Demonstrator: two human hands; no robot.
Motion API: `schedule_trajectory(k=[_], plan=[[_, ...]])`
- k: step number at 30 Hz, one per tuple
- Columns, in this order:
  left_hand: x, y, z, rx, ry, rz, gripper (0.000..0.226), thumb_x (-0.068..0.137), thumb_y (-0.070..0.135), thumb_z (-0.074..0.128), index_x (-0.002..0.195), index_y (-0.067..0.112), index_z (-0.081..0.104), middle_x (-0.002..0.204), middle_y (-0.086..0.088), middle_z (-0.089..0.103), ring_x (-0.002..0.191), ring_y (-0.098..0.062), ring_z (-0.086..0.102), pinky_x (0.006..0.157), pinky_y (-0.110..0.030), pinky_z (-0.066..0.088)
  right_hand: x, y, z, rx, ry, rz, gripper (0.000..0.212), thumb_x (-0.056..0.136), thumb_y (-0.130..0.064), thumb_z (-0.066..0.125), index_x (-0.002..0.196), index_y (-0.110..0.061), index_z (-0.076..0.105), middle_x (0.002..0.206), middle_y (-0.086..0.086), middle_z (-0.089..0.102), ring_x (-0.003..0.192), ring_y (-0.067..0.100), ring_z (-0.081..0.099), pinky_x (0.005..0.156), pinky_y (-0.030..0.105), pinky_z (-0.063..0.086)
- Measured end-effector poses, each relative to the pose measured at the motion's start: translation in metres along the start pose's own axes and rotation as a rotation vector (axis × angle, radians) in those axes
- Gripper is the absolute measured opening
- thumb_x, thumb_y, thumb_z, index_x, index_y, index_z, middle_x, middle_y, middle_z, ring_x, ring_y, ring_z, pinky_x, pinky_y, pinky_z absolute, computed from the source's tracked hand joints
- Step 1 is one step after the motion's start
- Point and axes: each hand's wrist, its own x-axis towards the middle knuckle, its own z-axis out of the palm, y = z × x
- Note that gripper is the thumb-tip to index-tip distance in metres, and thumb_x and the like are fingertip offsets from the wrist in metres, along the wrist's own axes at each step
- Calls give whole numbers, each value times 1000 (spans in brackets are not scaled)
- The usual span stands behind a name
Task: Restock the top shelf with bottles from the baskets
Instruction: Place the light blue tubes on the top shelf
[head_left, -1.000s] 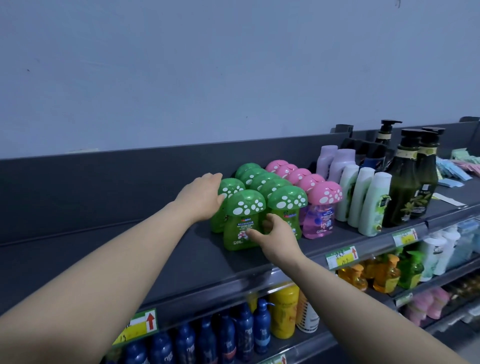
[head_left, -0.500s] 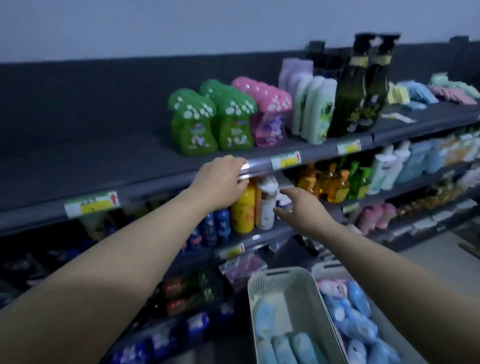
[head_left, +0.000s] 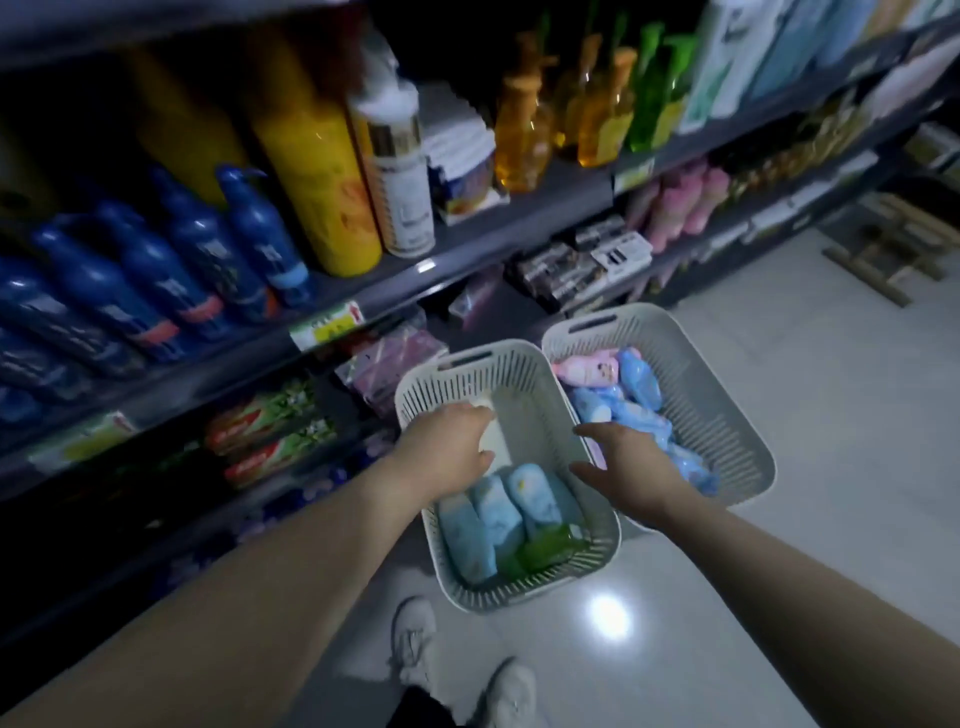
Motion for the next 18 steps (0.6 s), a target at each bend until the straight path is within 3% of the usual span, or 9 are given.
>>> schedule_trajectory(k=[4,9,13,18], plan=[[29,5,89,-47,-191,12,48,87,37,59,128,15,49,127,-8,54,115,-29,53,92,-38,46,7,43,44,9,-56,71,44,87,-21,65,130,-18,58,127,7,62,117,27,56,91,29,38],[60,21,170,-138,-364,22,56,81,44,68,126,16,50,122,-8,59,110,-27,56,86,-31,46,16,84,77,24,-7,102,42,86,-20,67,127,-21,61,129,4,61,117,24,57,95,29,39],[81,39,207,-213,-428,24,47,77,34,72,116,13,54,115,-9,62,101,-27,59,85,-33,49,24,101,91,94,123,87,34,84,-15,68,118,-18,68,117,4,66,105,24,62,90,33,48],[90,42,228,-285,-475,-6,41,82,23,69,120,17,55,114,-4,62,102,-23,59,90,-36,49,32,109,101,37,188,24,29,85,-16,66,115,-17,69,113,3,62,98,23,61,81,33,51]])
